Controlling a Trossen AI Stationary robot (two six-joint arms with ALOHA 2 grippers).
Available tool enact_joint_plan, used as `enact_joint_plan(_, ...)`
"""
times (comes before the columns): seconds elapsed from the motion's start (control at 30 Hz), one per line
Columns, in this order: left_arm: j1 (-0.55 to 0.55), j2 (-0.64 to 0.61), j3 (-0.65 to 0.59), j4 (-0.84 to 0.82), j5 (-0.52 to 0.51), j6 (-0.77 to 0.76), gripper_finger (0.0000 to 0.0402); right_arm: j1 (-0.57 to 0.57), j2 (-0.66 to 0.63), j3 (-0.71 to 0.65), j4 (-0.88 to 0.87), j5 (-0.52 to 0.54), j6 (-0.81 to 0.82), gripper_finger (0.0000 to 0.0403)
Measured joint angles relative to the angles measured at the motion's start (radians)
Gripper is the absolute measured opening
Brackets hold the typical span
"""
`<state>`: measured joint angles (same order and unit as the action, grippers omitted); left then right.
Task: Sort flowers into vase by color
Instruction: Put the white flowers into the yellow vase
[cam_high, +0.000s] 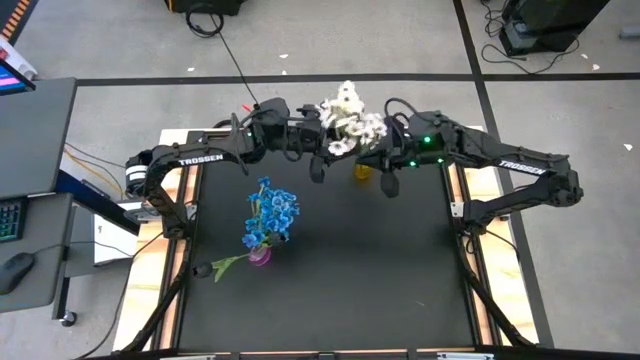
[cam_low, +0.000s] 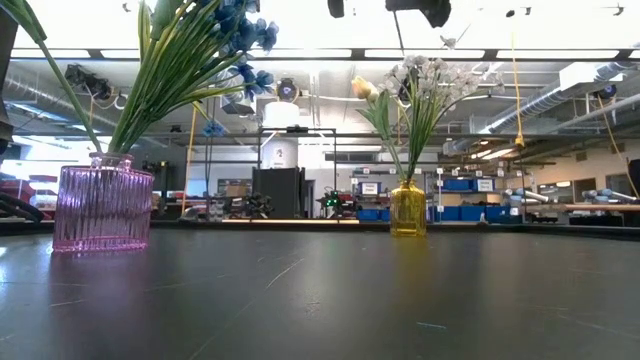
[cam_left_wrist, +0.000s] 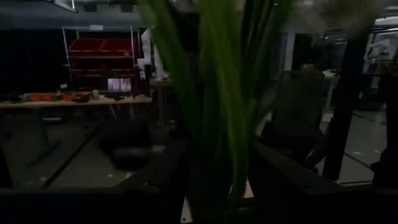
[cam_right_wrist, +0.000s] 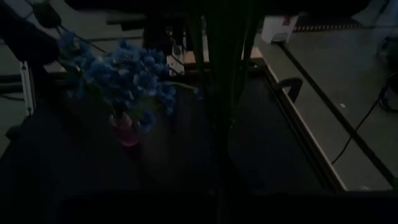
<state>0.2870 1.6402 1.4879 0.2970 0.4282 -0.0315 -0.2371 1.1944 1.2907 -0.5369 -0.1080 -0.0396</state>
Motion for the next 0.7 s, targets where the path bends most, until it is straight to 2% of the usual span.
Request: enact_joint_plan(0.7,0.024,0.0,0.0,-0.039,0.033,0.0,0.0159,0.0,-0.002,0.0,-0.066,0.009,0.022,0.0012)
